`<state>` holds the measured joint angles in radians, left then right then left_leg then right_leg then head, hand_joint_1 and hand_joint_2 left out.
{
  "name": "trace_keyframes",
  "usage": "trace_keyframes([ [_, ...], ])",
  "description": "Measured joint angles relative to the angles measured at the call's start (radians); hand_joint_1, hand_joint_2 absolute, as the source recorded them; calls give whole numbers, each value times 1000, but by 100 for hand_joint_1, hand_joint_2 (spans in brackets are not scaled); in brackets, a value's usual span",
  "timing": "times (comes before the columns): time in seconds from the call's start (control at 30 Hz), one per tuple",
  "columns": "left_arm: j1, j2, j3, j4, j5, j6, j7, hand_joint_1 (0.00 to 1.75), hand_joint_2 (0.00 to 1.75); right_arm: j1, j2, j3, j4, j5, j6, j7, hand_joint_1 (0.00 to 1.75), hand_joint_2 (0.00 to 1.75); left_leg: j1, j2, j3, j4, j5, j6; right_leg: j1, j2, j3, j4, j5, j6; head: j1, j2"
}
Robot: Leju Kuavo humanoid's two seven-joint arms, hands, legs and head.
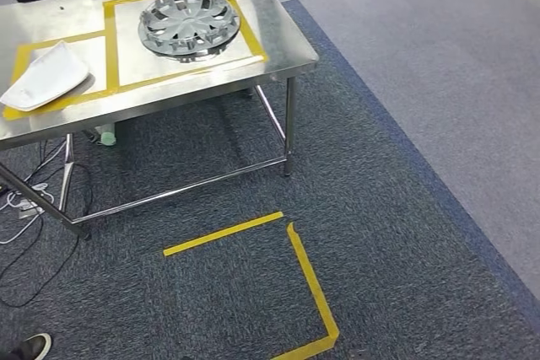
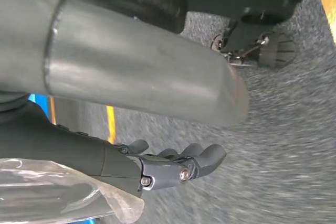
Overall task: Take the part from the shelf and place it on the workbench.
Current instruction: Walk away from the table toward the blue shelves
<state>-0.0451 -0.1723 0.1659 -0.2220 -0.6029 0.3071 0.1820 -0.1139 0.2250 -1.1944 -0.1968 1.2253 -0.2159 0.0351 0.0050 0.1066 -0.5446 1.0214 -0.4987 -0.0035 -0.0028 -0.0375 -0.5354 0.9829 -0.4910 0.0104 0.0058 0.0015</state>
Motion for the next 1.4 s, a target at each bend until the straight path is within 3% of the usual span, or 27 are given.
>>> trace_keyframes([
  [0.03,1,0,5,0,12,-2,-4,0,0,-1,0,-8,0,-18,1,-5,0,0,2,-26,-13,36,-28,-4,-2,11,1,-2,5,-7,-2,0],
  [0.1,3,1,22,0,39,-2,-18,0,0,-5,0,-27,0,-49,6,-16,0,0,5,-79,-62,162,-102,-9,-2,35,-3,-2,11,-17,-5,0],
  [0.17,8,2,37,0,56,0,-29,0,0,-6,0,-43,0,-64,9,-22,0,0,4,-96,-99,262,-135,-7,2,63,-7,-1,14,-21,-5,0],
  [0.2,10,2,44,0,62,1,-36,0,0,-5,0,-50,0,-72,10,-25,0,0,4,-99,-97,261,-122,-3,4,78,-8,1,15,-22,-5,0],
  [0.23,11,3,51,0,67,5,-46,0,0,-5,0,-58,0,-82,10,-31,0,0,3,-105,-78,221,-90,2,6,93,-8,2,16,-21,-5,0],
  [0.3,11,3,64,1,73,14,-70,0,0,-7,0,-76,0,-108,10,-47,0,0,3,-145,-19,87,-20,16,9,120,-9,6,17,-19,-4,0],
  [0.37,9,5,72,4,72,22,-86,0,0,-12,0,-93,0,-127,11,-58,0,0,3,-184,16,3,4,24,7,144,-19,12,20,-12,-5,0],
  [0.4,8,6,76,5,74,24,-92,0,0,-13,0,-101,0,-135,12,-61,0,0,3,-189,18,-7,1,26,4,155,-26,13,23,-6,-6,0],
  [0.43,7,5,82,5,87,24,-104,0,0,-12,0,-109,0,-143,14,-65,0,0,3,-180,19,-14,2,27,3,166,-33,13,26,1,-8,0],
  [0.47,5,5,93,5,116,20,-126,0,0,-11,0,-117,-1,-153,16,-68,0,0,4,-168,19,-19,4,29,2,161,-41,15,26,7,-8,0],
  [0.53,4,2,141,5,225,3,-217,0,0,-11,-1,-135,-1,-176,24,-72,0,0,9,-141,21,-30,11,36,4,114,-67,54,-1,18,-2,0],
  [0.6,4,1,218,5,332,-14,-324,0,0,-16,-1,-149,-1,-188,30,-69,0,0,9,-109,20,-32,13,39,2,60,-123,168,-63,27,5,0],
  [0.63,4,3,255,5,360,-20,-363,0,0,-18,0,-154,-1,-188,32,-65,0,0,9,-91,20,-32,12,39,-2,51,-155,236,-89,32,5,0],
  [0.67,3,6,286,5,373,-25,-387,0,0,-18,0,-157,-1,-186,32,-61,0,0,9,-74,19,-32,12,39,-5,46,-177,283,-101,37,5,0],
  [0.7,2,9,310,5,378,-28,-400,0,0,-17,0,-159,-1,-184,32,-57,0,0,9,-59,19,-32,12,38,-9,41,-182,297,-95,40,5,0],
  [0.73,1,11,327,5,380,-30,-406,0,0,-15,0,-160,-1,-182,32,-55,0,0,9,-46,20,-32,11,37,-12,36,-165,268,-72,43,5,0],
  [0.8,-2,13,353,5,382,-33,-408,0,0,-14,0,-162,-1,-181,32,-53,0,0,8,-24,24,-31,7,30,-12,-4,-87,128,-12,44,6,0],
  [0.87,-4,14,371,5,381,-34,-408,0,0,-20,3,-165,-1,-179,33,-53,0,0,3,-4,27,-29,3,18,-7,-37,-30,26,14,33,5,0],
  [0.9,-5,15,377,5,378,-30,-407,0,0,-21,4,-166,-1,-178,34,-51,0,0,0,5,28,-28,2,12,-4,-40,-24,14,12,26,5,0],
  [0.97,-10,17,385,5,370,-18,-393,0,0,-19,6,-166,-1,-171,41,-43,0,0,1,22,32,-28,2,3,-1,-20,-29,16,15,12,6,0],
  [1.13,-14,18,388,5,365,-7,-371,0,0,-17,6,-166,-1,-164,48,-34,0,0,3,28,34,-27,-1,-5,-2,-8,-30,14,18,2,7,0],
  [1.17,-14,18,389,6,352,-1,-336,0,0,-18,7,-166,-1,-159,54,-30,0,0,5,-3,12,28,-36,-7,-3,5,-31,13,21,-3,5,0],
  [1.23,-10,18,390,7,323,13,-242,0,0,-19,9,-165,-1,-144,73,-17,0,0,6,-69,-52,180,-104,-7,-1,54,-35,13,28,-16,2,0],
  [1.27,-8,16,390,7,309,18,-199,0,0,-19,9,-164,-1,-137,81,-9,0,0,5,-100,-74,230,-118,-3,2,82,-37,13,31,-20,0,0],
  [1.3,-8,14,390,8,305,19,-184,0,0,-17,10,-163,-1,-133,85,-1,0,0,4,-109,-63,203,-88,5,5,103,-37,14,33,-20,1,0],
  [1.37,-9,10,390,8,299,19,-177,0,87,-17,11,-158,-1,-123,86,16,0,0,3,-163,-6,66,-21,20,7,130,-40,18,35,-17,1,0],
  [1.4,-9,8,389,8,295,19,-173,0,131,-18,12,-154,-1,-118,86,25,0,0,3,-187,12,19,-5,24,6,142,-44,20,37,-13,1,0],
])
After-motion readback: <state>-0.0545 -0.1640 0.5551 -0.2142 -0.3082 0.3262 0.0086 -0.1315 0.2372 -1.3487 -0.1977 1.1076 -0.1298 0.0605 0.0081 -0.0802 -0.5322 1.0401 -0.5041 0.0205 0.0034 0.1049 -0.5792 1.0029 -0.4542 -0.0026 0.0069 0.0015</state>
